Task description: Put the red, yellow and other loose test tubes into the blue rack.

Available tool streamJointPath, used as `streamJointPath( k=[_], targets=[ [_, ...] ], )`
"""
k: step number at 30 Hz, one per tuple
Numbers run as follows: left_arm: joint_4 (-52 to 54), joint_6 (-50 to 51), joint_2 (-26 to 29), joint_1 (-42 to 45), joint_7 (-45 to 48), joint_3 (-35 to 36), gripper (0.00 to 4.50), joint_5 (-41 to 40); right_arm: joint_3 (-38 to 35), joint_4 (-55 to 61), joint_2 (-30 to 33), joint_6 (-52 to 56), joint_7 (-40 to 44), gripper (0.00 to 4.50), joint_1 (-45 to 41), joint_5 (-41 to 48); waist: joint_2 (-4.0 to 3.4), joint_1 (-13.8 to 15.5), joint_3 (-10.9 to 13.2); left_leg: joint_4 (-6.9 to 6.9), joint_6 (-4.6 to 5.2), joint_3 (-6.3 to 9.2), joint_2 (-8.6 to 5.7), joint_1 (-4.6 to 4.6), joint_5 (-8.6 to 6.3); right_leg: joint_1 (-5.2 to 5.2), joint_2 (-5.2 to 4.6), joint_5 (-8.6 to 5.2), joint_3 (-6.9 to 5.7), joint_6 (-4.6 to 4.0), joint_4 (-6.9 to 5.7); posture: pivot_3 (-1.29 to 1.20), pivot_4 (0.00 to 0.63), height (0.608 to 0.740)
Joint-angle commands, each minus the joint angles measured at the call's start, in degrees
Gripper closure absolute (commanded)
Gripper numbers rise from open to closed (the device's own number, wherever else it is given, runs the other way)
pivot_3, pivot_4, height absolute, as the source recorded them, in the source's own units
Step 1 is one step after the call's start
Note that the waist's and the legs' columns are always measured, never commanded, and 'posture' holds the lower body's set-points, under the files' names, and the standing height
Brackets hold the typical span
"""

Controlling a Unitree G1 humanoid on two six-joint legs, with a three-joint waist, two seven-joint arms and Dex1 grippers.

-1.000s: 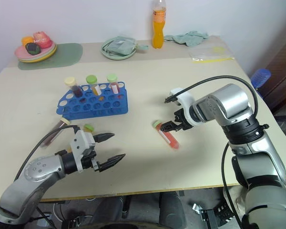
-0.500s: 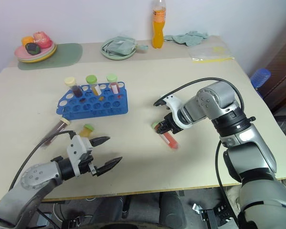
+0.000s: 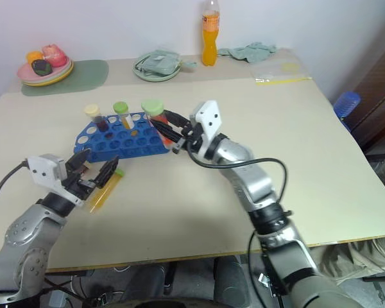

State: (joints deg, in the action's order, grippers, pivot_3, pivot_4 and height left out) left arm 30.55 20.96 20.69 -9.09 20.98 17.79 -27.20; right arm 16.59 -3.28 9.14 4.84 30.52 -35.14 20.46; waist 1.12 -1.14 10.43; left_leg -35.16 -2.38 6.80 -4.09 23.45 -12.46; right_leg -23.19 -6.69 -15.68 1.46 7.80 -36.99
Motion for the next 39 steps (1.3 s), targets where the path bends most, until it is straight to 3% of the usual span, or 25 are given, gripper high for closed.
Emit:
streamJointPath(
  k=[1,12,23,39],
  targets=[
    [-0.05,-3.14,0.31,-1.8,-0.42,0.6,0.0,3.11,0.93,-9.87,-6.78,-9.86,-2.53,3.8,-2.79,-6.41,-0.01,-0.03,0.01,0.01,-0.01,-0.01,0.0,0.0,0.01,-0.02,0.0,0.0,0.01,0.0,0.0,0.0,0.15,0.74],
    [-0.18,-7.09,-1.42,-5.37,-0.75,1.24,0.0,4.28,-3.16,-28.19,-14.11,-20.05,-3.89,3.8,-7.39,-11.93,-0.03,-0.05,0.01,0.08,-0.06,0.06,0.0,0.0,0.03,-0.07,0.02,-0.01,0.01,-0.03,-0.05,0.0,0.15,0.74],
    [1.64,-5.64,-1.97,-5.56,-2.04,-1.27,0.0,4.51,-6.28,-27.18,-16.25,-19.14,2.02,3.8,-8.78,-8.69,-0.03,-0.06,0.02,0.08,-0.06,0.07,0.0,0.0,0.03,-0.07,0.02,-0.01,0.01,-0.03,-0.07,0.0,0.15,0.74],
    [1.05,-5.4,-2.15,-4.04,-2.46,-4.47,0.0,5.36,-8.21,-40.24,-17.95,-23.7,-6.42,3.8,-14.27,-15.88,-0.06,-0.22,0.02,0.11,-0.06,0.05,-0.01,0.0,0.03,-0.11,0.02,-0.01,0.01,-0.03,-0.08,0.0,0.15,0.74]
  ],
)
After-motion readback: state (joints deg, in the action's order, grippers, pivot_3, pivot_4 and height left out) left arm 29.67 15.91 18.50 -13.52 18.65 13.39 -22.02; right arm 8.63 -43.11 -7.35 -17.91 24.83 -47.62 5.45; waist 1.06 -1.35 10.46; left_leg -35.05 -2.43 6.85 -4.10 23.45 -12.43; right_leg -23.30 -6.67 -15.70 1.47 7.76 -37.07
